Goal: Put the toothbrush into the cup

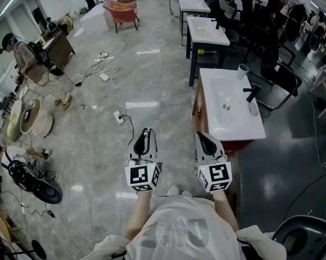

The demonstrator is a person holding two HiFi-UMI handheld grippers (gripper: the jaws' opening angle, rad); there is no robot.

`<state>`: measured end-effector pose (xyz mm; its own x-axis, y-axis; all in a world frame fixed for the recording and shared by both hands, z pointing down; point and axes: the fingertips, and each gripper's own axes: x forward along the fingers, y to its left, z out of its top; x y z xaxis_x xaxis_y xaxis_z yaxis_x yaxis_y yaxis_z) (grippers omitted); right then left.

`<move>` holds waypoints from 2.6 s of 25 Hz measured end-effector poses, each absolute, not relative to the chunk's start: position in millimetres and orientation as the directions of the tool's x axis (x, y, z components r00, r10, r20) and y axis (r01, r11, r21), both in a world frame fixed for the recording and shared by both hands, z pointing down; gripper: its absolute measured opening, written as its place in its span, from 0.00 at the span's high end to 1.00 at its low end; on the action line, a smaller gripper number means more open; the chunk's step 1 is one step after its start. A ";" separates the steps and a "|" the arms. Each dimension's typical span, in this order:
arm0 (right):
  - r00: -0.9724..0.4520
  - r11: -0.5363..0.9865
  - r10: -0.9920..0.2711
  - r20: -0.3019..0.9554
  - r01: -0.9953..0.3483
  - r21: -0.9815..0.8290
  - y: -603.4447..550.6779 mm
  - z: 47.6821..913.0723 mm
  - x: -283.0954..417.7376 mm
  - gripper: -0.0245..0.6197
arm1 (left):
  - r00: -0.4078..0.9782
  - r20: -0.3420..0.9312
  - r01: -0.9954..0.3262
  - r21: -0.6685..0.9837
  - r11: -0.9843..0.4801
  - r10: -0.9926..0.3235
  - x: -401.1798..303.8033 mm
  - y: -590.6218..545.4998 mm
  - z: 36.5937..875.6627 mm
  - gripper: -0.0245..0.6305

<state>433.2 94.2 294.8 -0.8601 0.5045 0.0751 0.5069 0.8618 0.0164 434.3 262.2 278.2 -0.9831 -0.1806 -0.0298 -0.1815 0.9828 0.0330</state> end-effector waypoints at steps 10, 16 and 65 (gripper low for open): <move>-0.852 0.857 0.512 0.110 0.515 0.001 78.8 308.9 420.6 0.91 | -0.988 -0.024 -0.151 0.046 0.988 -0.150 428.8 254.5 287.4 0.85; -0.799 0.811 0.578 0.166 0.585 -0.006 88.7 340.1 420.7 0.91 | -0.996 -0.019 -0.094 0.097 0.991 -0.092 429.4 263.1 311.9 0.85; -0.868 0.861 0.495 0.030 0.486 -0.149 202.5 386.1 -3.8 0.91 | -0.964 -0.178 -0.196 -0.036 0.980 -0.200 10.1 384.0 330.8 0.85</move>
